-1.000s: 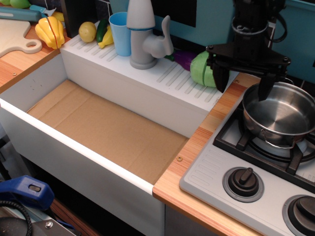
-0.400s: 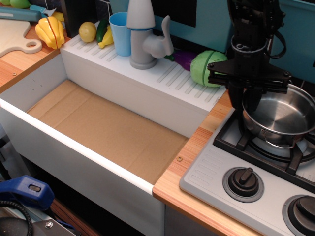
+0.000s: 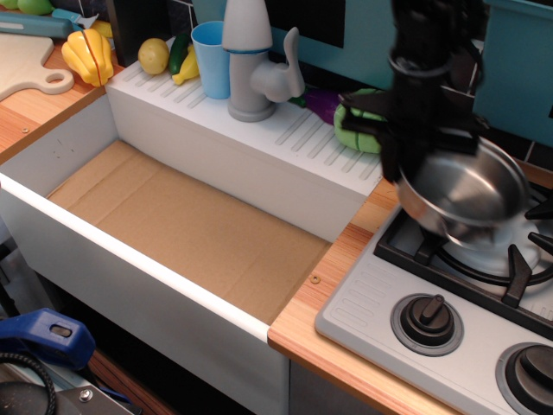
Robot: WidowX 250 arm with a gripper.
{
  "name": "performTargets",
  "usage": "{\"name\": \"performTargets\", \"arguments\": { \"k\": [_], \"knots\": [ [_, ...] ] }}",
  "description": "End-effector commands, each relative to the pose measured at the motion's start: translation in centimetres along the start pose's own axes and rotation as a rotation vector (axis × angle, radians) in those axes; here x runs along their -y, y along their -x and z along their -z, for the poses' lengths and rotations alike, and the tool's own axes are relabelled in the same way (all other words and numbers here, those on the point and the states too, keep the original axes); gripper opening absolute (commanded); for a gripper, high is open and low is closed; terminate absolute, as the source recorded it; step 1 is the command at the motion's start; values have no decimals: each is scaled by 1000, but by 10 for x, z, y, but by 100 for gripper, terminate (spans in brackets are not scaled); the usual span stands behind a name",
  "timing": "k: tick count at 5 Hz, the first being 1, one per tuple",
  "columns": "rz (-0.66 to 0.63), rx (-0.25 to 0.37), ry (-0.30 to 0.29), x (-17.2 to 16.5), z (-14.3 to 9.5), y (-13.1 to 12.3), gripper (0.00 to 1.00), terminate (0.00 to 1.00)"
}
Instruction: Put pot or pan in sink
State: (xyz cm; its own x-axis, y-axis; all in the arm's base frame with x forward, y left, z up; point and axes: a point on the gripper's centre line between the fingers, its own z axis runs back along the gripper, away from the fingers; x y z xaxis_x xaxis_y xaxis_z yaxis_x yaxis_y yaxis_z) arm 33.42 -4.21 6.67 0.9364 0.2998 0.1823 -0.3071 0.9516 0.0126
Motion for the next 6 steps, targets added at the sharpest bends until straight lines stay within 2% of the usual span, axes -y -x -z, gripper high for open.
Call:
{"name": "performTargets", "arguments": {
  "k": [1,3,4,5,6],
  "knots": [
    [-127,147,-117,-26,-21,1,0,0],
    [-199,170,-161,-72,-8,21,0,0],
    [-212,168,-170,-89,-9,30,0,0],
    [-262,161,-203,-105,-13,34,0,0],
    [-316,171,-193,-123,3,42,0,0]
  ]
}}
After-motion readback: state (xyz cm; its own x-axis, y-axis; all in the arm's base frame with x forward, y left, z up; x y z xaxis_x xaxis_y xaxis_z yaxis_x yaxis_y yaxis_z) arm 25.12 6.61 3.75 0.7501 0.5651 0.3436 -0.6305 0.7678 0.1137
